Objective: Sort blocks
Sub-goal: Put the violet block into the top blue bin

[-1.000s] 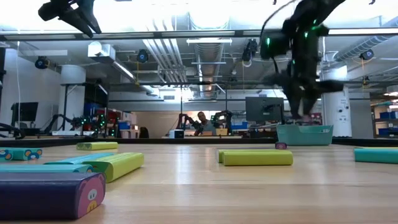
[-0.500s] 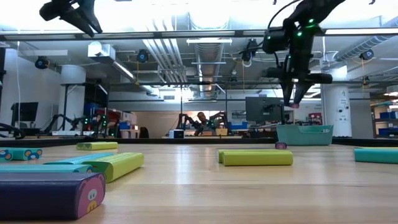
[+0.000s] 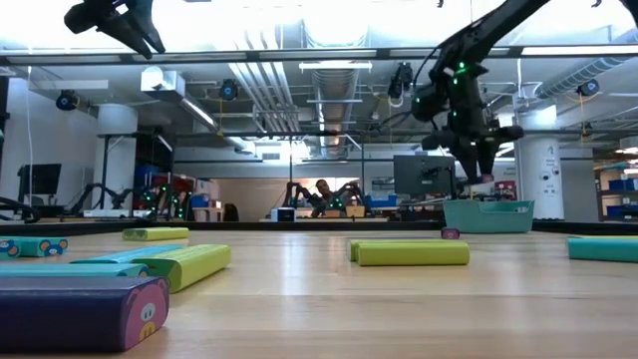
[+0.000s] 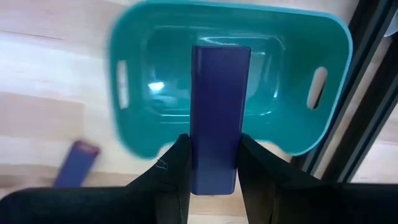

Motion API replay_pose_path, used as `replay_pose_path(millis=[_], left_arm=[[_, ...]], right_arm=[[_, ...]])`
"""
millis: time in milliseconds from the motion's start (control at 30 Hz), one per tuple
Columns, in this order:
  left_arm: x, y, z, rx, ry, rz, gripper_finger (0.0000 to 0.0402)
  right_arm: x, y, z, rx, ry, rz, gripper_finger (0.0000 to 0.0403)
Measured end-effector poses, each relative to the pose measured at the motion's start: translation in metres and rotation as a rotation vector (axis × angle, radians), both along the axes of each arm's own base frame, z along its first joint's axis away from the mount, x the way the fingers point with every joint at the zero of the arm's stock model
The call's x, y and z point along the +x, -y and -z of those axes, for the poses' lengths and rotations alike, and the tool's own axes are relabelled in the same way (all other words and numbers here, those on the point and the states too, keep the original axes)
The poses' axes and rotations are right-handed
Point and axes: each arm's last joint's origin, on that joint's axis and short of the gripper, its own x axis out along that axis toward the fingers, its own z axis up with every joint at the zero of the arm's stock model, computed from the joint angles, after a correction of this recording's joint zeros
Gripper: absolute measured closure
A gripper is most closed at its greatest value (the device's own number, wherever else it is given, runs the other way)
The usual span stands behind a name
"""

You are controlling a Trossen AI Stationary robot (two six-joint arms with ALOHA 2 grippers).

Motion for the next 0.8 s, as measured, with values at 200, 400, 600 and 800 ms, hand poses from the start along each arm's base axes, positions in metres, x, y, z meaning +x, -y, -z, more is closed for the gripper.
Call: replay_pose_path(millis=[200, 400, 600, 800], left_arm=[[0.0, 0.0, 0.0, -0.001, 0.001, -0.001, 0.0293], [0.0, 0.0, 0.0, -0.002, 0.002, -0.002, 0.0293], [0.0, 0.0, 0.0, -0.002, 0.003, -0.003, 0.0293], [0.0, 0.0, 0.0, -0.003, 0.005, -0.004, 0.0293]], right_arm=[[-0.014, 0.012, 0.015, 0.017, -0.056, 0.005, 0.0312], [-0.026, 0.014, 0.024, 0.03, -0.087, -0.012, 0.0312], [-0.029, 0.013, 0.025, -0.005, -0.154, -0.046, 0.03], [-0.029, 0.014, 0.025, -0.017, -0.149, -0.04, 0.0298]])
